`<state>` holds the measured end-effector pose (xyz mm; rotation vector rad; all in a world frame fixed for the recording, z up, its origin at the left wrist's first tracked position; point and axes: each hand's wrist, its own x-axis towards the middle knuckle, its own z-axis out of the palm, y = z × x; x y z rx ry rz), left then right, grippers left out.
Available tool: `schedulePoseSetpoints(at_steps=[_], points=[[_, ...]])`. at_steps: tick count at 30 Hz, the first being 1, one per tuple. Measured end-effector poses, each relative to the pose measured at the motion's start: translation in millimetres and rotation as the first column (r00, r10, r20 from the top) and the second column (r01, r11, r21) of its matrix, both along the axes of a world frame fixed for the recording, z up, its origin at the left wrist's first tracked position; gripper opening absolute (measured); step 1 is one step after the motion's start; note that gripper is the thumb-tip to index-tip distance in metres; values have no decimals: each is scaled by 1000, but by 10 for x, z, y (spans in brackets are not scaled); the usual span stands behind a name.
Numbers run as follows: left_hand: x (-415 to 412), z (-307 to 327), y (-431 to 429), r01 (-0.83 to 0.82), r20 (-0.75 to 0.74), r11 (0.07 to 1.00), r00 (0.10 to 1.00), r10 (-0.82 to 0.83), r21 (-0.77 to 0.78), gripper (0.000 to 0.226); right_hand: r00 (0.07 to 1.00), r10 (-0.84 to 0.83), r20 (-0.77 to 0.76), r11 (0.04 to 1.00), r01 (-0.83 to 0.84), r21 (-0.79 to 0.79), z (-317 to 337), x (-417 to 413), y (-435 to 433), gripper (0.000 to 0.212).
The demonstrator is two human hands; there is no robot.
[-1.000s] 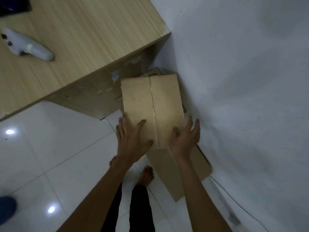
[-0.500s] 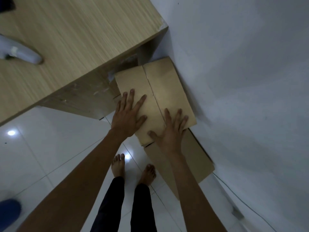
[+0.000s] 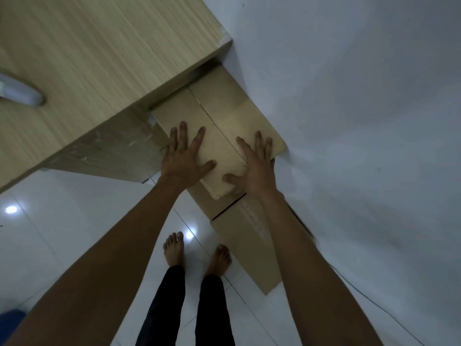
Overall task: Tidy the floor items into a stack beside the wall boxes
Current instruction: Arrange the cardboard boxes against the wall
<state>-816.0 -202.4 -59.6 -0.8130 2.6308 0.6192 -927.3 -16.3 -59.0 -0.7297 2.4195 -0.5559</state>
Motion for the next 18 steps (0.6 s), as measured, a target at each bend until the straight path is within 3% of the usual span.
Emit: schedulePoseSetpoints(at_steps=[4, 7, 12, 15, 18], points=[[-37, 263, -32, 33, 65, 998, 997, -36, 52, 100, 992, -101, -76, 991, 107, 77, 209, 159, -22, 109], [91, 697, 131, 18, -57, 995, 998, -13, 97, 89, 950, -308, -43, 951, 307, -16, 687, 485, 147, 93], [505, 1617, 497, 79, -245, 972, 969, -24, 219, 70, 808, -585, 70, 801, 589, -106, 1681, 1337, 809, 78], [776, 2073, 660, 219, -313, 943, 940, -135, 250, 59, 666, -736, 119, 648, 745, -160, 2129, 1927, 1191, 74], [1014, 2396, 856, 354, -319, 891, 911, -260, 284, 52, 419, -901, 108, 389, 894, -224, 2466, 2567, 1472, 66]])
